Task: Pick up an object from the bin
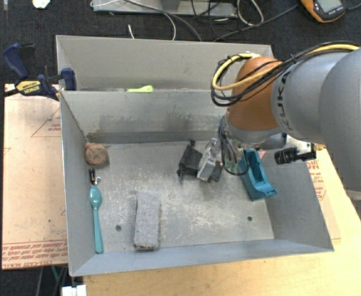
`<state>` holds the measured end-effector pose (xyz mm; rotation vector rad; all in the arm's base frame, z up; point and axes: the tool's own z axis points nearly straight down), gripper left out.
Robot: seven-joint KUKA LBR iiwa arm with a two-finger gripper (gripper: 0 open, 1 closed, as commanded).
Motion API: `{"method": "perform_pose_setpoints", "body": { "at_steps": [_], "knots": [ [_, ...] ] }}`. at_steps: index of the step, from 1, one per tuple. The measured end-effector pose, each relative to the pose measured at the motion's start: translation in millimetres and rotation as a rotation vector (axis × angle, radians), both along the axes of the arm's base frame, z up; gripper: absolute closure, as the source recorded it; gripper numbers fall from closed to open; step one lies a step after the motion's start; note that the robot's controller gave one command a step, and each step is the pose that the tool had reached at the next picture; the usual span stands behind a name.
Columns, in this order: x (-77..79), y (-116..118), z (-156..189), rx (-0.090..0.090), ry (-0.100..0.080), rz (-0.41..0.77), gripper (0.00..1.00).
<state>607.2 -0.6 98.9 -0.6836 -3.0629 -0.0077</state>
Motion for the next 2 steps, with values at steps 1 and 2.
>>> {"method": "perform_pose_setpoints", "body": {
  "at_steps": [1,2],
  "knots": [
    [2.9,0.0,36.4,0.0,-0.01,0.0,1.0],
    [1.7,0.1,65.6,0.0,-0.005,0.001,1.0]
  ]
}}
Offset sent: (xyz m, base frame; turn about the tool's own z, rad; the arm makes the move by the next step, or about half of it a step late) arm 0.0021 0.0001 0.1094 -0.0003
